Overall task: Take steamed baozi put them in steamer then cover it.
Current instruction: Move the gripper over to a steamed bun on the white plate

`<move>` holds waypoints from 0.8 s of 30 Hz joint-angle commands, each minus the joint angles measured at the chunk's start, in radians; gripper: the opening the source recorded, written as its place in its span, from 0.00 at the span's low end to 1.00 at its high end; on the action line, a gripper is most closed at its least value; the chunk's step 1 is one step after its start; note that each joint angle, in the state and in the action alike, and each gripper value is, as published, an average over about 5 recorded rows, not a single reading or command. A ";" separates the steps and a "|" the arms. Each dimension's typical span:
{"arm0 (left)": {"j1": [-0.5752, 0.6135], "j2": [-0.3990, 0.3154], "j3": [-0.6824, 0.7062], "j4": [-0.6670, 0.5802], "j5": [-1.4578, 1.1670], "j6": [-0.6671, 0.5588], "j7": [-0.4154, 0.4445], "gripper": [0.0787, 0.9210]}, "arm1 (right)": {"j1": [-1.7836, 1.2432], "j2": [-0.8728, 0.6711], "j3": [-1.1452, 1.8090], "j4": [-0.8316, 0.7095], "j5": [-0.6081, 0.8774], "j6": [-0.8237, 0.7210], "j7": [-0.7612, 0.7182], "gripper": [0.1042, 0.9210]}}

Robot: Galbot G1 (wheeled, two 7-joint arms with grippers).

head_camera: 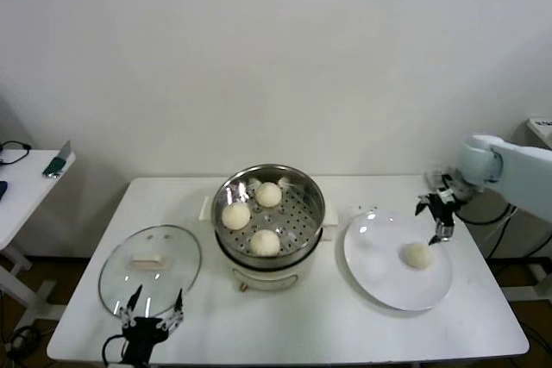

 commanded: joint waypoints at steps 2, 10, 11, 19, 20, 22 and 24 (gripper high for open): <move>0.005 0.001 0.001 0.003 0.002 -0.002 0.001 0.88 | -0.274 -0.035 0.188 -0.053 -0.086 -0.057 0.033 0.88; 0.008 0.001 0.004 0.006 0.003 -0.005 0.000 0.88 | -0.304 0.010 0.237 -0.084 -0.090 -0.056 0.057 0.88; 0.008 0.001 0.005 0.005 0.003 -0.005 0.000 0.88 | -0.303 0.013 0.237 -0.084 -0.094 -0.055 0.060 0.88; 0.013 0.001 0.007 -0.003 0.004 -0.005 -0.001 0.88 | -0.286 0.010 0.228 -0.069 -0.094 -0.046 0.052 0.78; 0.013 0.001 0.007 -0.004 0.005 -0.005 -0.001 0.88 | -0.286 0.008 0.227 -0.064 -0.093 -0.047 0.049 0.76; 0.014 0.000 0.007 -0.005 0.005 -0.005 -0.001 0.88 | -0.286 0.005 0.227 -0.059 -0.096 -0.048 0.048 0.73; 0.014 -0.001 0.007 -0.007 0.006 -0.004 -0.001 0.88 | -0.279 0.003 0.228 -0.058 -0.098 -0.048 0.051 0.69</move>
